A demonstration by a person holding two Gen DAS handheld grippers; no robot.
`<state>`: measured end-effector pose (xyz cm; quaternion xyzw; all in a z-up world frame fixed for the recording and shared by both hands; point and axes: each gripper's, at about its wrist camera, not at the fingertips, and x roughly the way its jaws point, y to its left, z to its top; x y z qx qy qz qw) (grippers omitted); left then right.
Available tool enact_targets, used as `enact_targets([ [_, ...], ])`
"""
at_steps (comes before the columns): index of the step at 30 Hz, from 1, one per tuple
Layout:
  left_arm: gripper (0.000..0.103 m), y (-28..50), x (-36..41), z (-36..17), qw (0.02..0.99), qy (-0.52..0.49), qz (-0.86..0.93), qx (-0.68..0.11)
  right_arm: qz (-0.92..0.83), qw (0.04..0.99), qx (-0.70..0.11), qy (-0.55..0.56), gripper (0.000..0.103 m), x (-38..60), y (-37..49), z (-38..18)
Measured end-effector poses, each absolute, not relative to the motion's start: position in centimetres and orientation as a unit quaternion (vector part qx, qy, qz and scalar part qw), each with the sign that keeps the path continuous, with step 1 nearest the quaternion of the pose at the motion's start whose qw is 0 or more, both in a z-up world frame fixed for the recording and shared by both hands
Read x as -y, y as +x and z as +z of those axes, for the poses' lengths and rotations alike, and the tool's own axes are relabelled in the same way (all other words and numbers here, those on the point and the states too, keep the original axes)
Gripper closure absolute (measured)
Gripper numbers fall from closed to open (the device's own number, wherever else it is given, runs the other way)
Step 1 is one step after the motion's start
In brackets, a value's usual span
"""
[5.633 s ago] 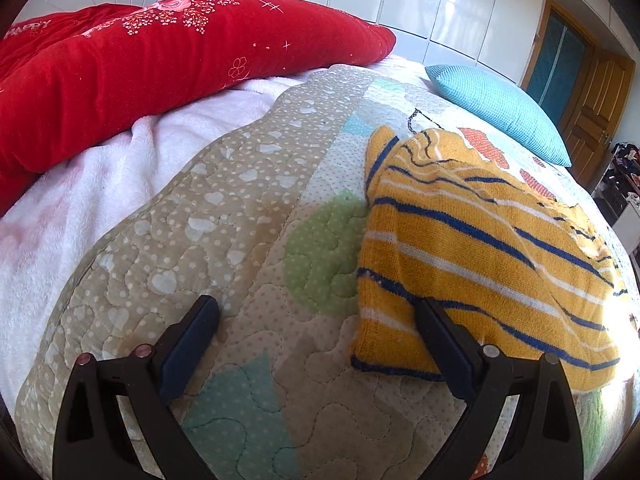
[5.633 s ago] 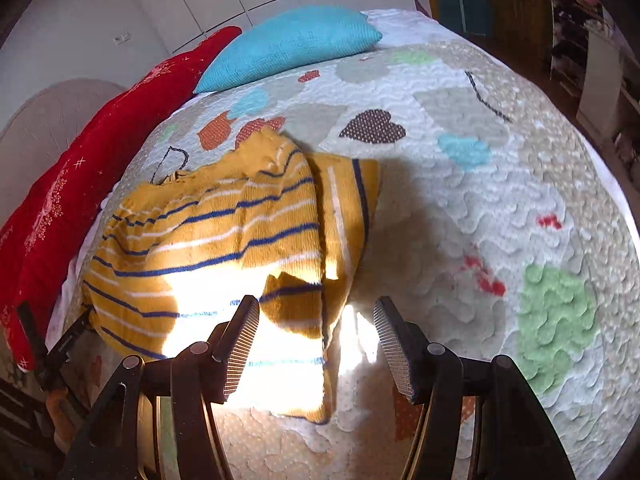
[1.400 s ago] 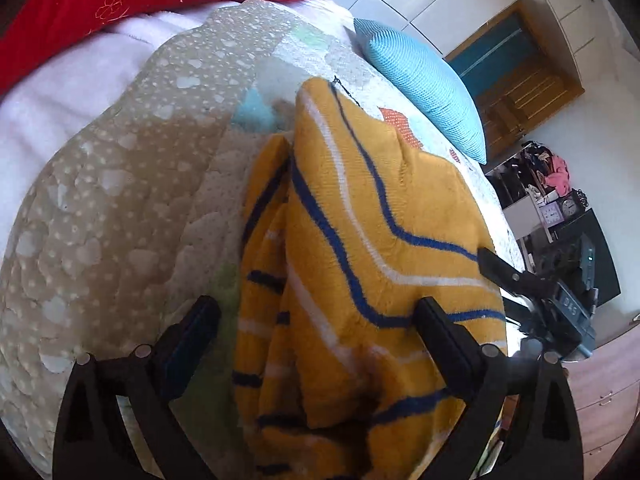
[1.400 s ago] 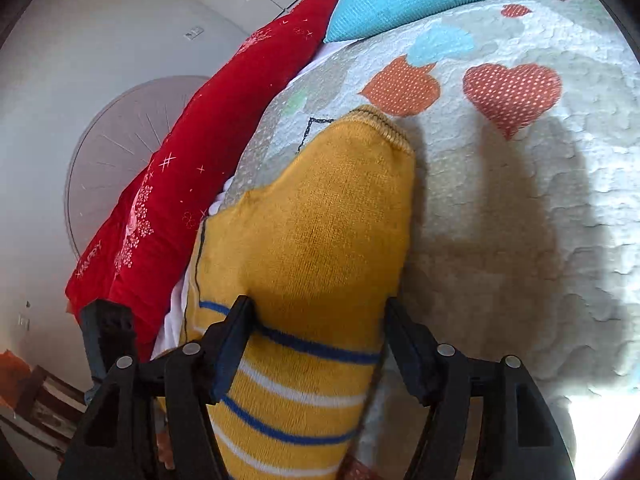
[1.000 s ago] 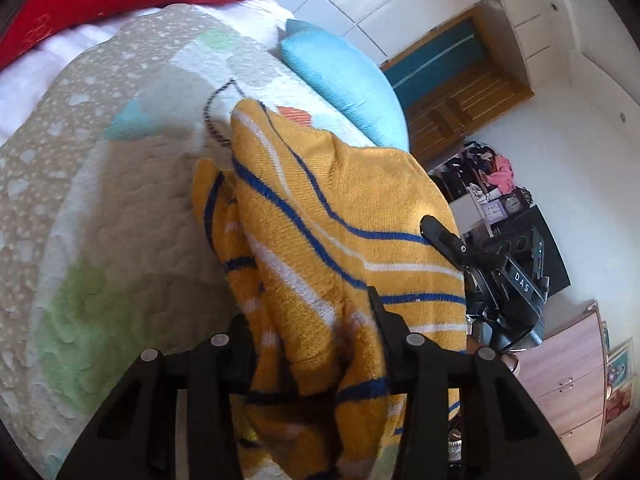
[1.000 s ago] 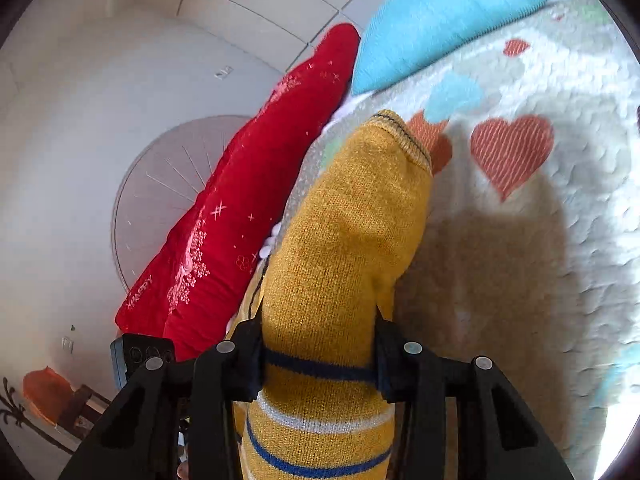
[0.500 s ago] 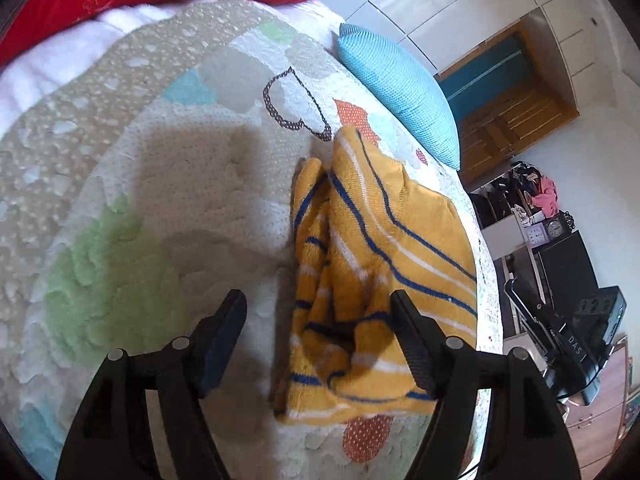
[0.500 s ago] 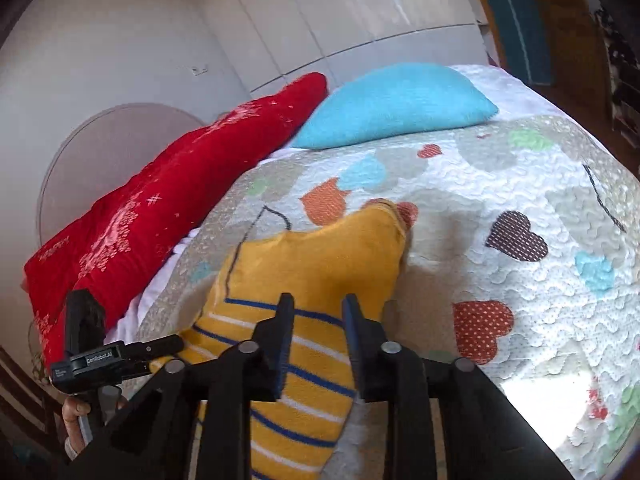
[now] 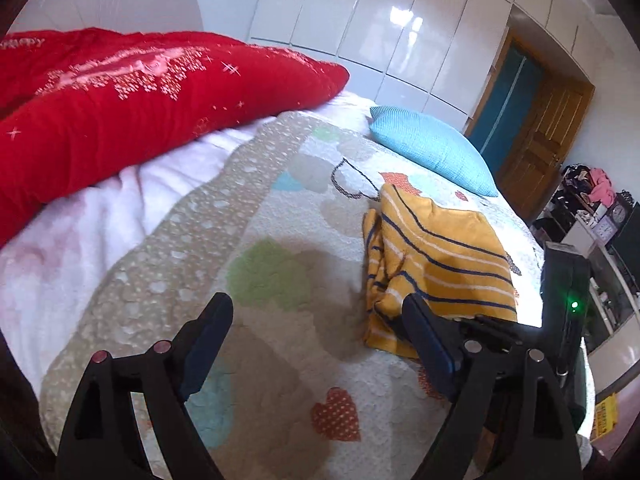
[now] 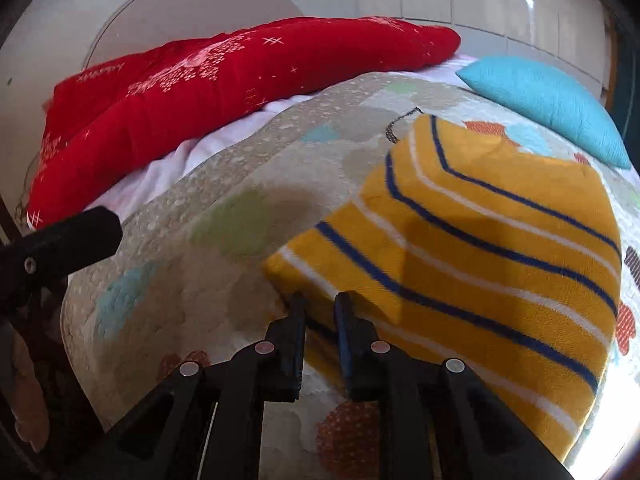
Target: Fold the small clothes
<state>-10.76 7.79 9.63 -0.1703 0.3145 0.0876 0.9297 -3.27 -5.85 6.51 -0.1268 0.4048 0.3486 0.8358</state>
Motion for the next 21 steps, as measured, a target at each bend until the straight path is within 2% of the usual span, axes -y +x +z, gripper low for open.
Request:
enact_targets([
  [4, 0.002, -13.9, -7.6, 10.9, 0.951, -0.11, 0.149, -0.248, 0.33, 0.872, -0.356, -0.069, 0.085, 7.6, -2.4, 10.6],
  [8, 0.0, -15.8, -6.9, 12.3, 0.965, -0.091, 0.171, -0.175, 0.277, 0.882, -0.38, -0.019, 0.085, 8.3, 3.0, 11.6],
  [12, 0.0, -16.8, -7.1, 12.9, 0.967, -0.12, 0.157, -0.161, 0.236, 0.858, -0.455, -0.023, 0.084, 6.4, 7.0, 7.0],
  [15, 0.0, -17.3, -7.0, 13.0, 0.967, -0.102, 0.171, -0.156, 0.262, 0.868, -0.417, -0.064, 0.081, 4.3, 3.4, 7.0],
  [18, 0.0, -17.5, -6.7, 13.2, 0.966, -0.073, 0.192, -0.157, 0.315, 0.859, -0.393, -0.088, 0.047, 3.8, -0.7, 7.4],
  [21, 0.0, -18.3, -6.1, 13.7, 0.969, -0.061, 0.195, -0.136, 0.337, 0.855, -0.388, -0.065, 0.047, 6.6, -3.5, 7.7],
])
